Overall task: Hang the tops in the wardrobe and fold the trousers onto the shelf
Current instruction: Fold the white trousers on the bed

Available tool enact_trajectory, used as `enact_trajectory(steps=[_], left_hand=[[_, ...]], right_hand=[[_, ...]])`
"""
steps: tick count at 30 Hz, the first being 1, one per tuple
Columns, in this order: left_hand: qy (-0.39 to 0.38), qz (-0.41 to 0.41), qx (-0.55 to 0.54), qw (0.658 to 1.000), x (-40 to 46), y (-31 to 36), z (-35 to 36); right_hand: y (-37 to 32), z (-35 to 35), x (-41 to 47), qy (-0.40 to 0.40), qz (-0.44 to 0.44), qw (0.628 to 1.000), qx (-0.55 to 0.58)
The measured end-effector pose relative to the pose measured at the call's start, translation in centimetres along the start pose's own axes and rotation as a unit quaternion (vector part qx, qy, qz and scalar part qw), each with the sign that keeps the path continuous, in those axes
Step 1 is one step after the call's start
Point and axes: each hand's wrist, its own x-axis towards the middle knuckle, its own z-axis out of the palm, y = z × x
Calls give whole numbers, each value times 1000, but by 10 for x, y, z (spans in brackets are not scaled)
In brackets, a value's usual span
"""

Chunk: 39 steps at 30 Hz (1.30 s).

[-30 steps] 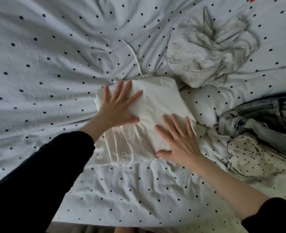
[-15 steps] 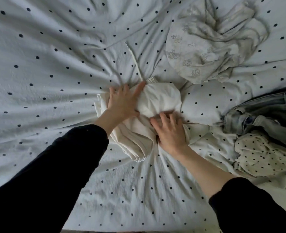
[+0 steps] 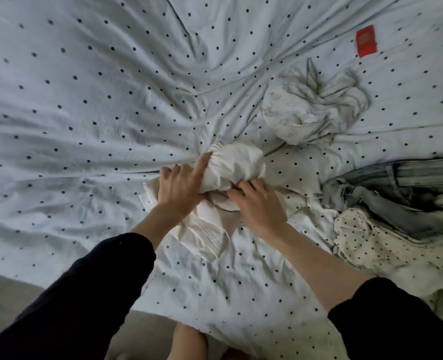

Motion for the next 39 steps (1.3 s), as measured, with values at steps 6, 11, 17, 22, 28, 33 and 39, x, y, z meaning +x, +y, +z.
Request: enact_trajectory(steps=[6,11,17,22,28,33,39], left_hand=[[40,-138,-91,985,-109,-37,-80],[92,-236,-105,962,-184,-97,-138],[235,-328,-84,911,-279,-205,-206],[308,-356,-49,881,-351,-326,-234],[306,-373,-34,876,-400,-457,-254],[299,-402,-55,864,-396,-554,-270],[284,-421,-58,859,-347,-677,-312]], right_hand=[[-62,-88,8,28,-148,989,-5],[-138,-151,53,49,-282,958,-23],[-282,-209,118,133,-368,919,-42],[-424,-226,169,199,-416,886,-35],[-558,-214,221,243,-431,869,-23],[-632,-200,293,251,-453,856,-14],[-698,-192,422,259,-469,844,3]])
